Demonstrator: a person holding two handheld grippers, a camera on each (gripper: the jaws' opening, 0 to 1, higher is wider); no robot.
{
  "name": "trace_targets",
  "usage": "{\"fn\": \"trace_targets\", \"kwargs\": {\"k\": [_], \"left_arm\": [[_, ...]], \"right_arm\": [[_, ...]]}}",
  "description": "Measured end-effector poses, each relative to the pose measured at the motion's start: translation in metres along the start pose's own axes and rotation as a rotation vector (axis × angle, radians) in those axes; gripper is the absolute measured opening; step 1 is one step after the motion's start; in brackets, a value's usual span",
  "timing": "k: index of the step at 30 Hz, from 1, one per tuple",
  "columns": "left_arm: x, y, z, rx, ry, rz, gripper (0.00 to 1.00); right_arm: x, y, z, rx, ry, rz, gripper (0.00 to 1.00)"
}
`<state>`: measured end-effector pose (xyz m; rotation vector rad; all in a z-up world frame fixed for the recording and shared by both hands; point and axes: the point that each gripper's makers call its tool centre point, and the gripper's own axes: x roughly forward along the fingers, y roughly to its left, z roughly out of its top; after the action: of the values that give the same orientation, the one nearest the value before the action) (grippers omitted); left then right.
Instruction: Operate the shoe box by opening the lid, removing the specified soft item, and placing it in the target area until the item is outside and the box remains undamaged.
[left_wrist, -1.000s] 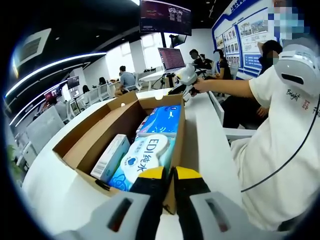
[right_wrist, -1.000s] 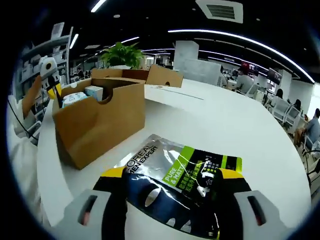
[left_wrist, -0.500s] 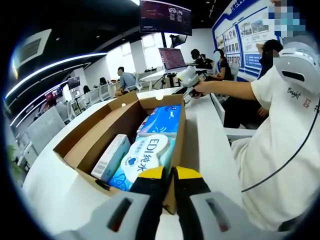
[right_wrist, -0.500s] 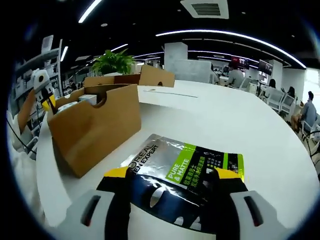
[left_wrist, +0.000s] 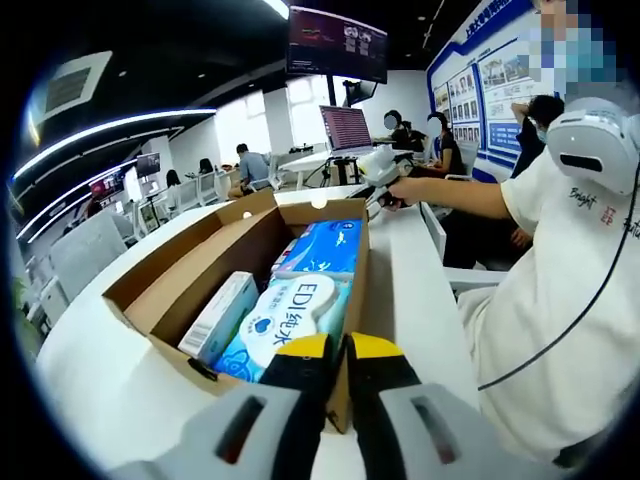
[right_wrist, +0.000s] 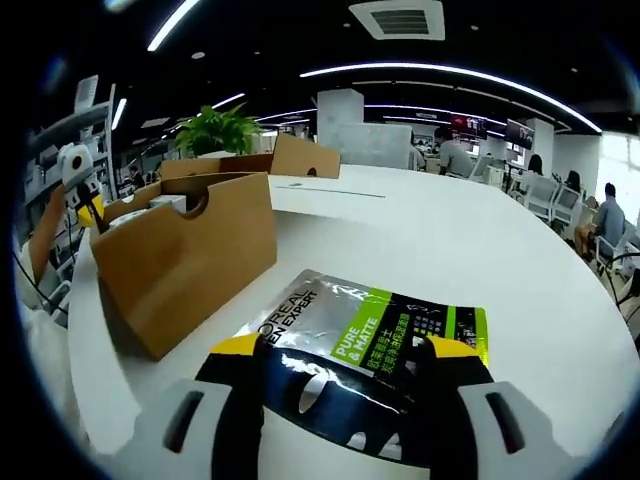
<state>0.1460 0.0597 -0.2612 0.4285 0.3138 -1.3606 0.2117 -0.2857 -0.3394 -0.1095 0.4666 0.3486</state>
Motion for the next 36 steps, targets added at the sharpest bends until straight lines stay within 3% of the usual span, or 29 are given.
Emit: {"fn": "trace_targets", "kwargs": {"k": [3,6,8,9,10,13,15,17,20,22,24,26,30,36], "left_arm": [[-0.001,0.0,-0.001,-0.006,-0.006,-0.02,0.05],[-0.003,-0.001,0.005,-0.003,-0.119,-0.041,0.04],[-0.004,-0.002,0.005,0.028,-0.14,-0.029,0.04],[-0.003,-0.003,0.005,0.084,-0.145,-0.019,0.04],[-0.003,-0.005,0.005,0.142,-0.141,-0.021,0.04],[-0.003,-0.005,0.005,0.141,-0.136,-0.021,0.03],[-0.002,-0.003,0.005,0.1,-0.13,-0.036,0.03],[-0.002,-0.002,0.007,0.058,-0.146,-0.046,0.03],[-0.001,-0.003,0.007,0.063,-0.149,-0.057,0.03],[0.0,-0.003,0.008,0.072,-0.136,-0.065,0.02],[0.001,-0.005,0.006,-0.01,-0.091,-0.079,0.02],[0.001,-0.003,0.006,0.017,-0.067,-0.105,0.01],[0.001,-0.005,0.006,0.009,-0.063,-0.156,0.01],[0.003,-0.006,0.007,0.004,-0.044,-0.147,0.01]], "right_arm": [[0.0,-0.002,0.0,-0.005,0.003,0.017,0.63],[0.0,-0.002,0.0,-0.005,0.003,0.026,0.63],[-0.002,-0.004,0.001,-0.009,0.018,0.038,0.65],[-0.005,-0.011,0.011,-0.002,-0.023,0.011,0.65],[-0.017,-0.01,0.043,0.003,-0.183,0.019,0.66],[-0.023,-0.007,0.053,0.038,-0.222,0.034,0.71],[-0.048,0.013,0.091,0.101,-0.363,0.092,0.71],[-0.048,0.018,0.097,0.086,-0.382,0.086,0.73],[-0.047,0.021,0.097,0.077,-0.377,0.084,0.73],[-0.041,0.034,0.097,0.017,-0.329,0.081,0.73],[-0.043,0.041,0.105,-0.054,-0.336,0.083,0.73],[-0.051,0.041,0.115,-0.085,-0.347,0.054,0.7],[-0.076,0.055,0.129,-0.036,-0.378,0.05,0.69],[-0.075,0.066,0.112,0.03,-0.355,0.057,0.68]]}}
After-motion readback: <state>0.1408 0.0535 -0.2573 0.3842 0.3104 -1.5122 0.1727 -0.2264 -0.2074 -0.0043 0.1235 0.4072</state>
